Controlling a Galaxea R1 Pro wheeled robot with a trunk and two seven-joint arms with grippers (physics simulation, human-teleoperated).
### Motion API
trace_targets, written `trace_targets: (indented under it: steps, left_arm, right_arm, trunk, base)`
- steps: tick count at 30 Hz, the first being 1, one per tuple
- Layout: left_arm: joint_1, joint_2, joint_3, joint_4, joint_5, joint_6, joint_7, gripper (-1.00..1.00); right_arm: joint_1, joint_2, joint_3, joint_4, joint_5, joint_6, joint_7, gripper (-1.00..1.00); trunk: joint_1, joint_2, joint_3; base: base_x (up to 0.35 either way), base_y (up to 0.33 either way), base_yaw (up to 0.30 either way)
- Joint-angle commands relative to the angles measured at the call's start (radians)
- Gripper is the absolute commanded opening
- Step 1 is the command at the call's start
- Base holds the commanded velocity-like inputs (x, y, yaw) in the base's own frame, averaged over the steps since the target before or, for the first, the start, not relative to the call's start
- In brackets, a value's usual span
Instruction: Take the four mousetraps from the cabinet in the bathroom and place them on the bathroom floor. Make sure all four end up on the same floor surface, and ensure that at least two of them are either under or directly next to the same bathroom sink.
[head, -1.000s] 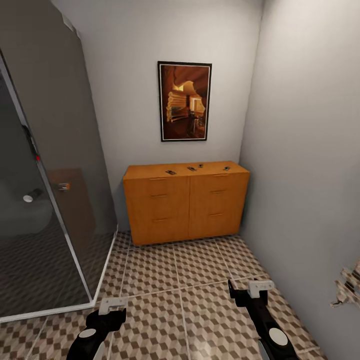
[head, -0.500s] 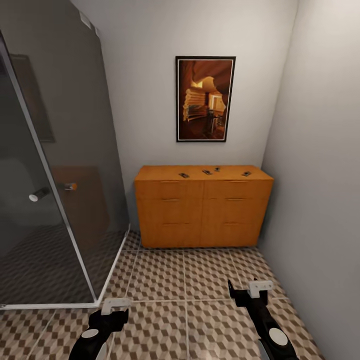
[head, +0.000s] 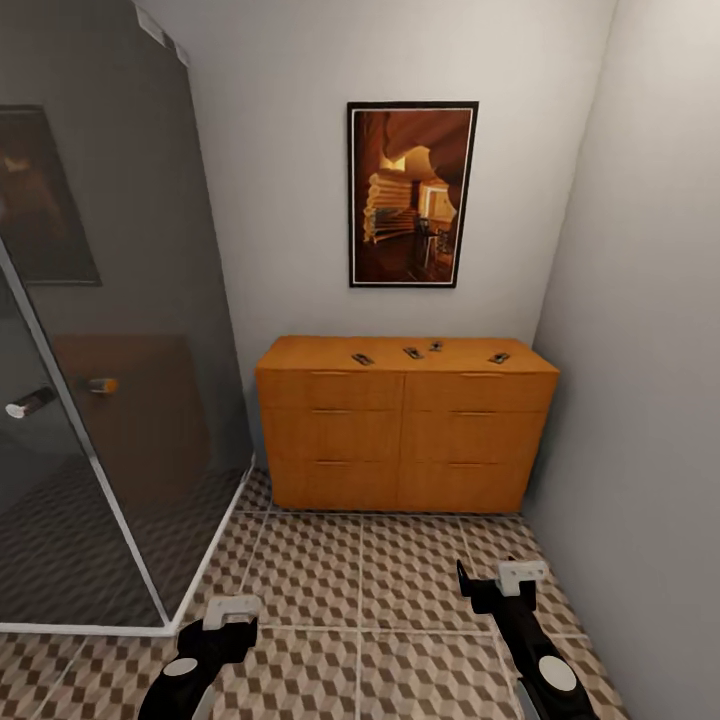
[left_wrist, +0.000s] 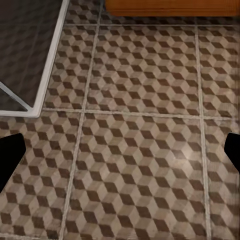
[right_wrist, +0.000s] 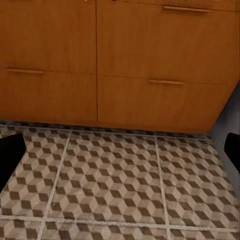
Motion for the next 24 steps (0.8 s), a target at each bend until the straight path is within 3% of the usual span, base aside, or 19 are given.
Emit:
trace_targets:
  steps: [1, 15, 24]
  left_arm:
    - [-0.001, 0.001, -0.003, -0.002, 0.006, 0.005, 0.008, 1.0]
    - [-0.001, 0.001, -0.002, -0.002, 0.006, 0.004, 0.008, 1.0]
    - [-0.001, 0.001, -0.001, -0.004, 0.006, 0.005, 0.008, 1.0]
  right_arm:
    - [-0.001, -0.001, 0.003, 0.0, 0.0, 0.0, -0.007, 1.0]
    - [-0.001, -0.001, 0.003, 0.0, 0.002, -0.007, -0.008, 1.0]
    - [-0.001, -0.001, 0.003, 0.0, 0.002, -0.007, -0.008, 1.0]
  trunk:
    - [0.0, -0.001, -0.001]
    - [0.0, -0.001, 0.007]
    - [0.0, -0.001, 0.008]
  base:
    - [0.264, -0.247, -0.06]
    - [0.259, -0.242, -0.127]
    - [0.236, -0.042, -0.011]
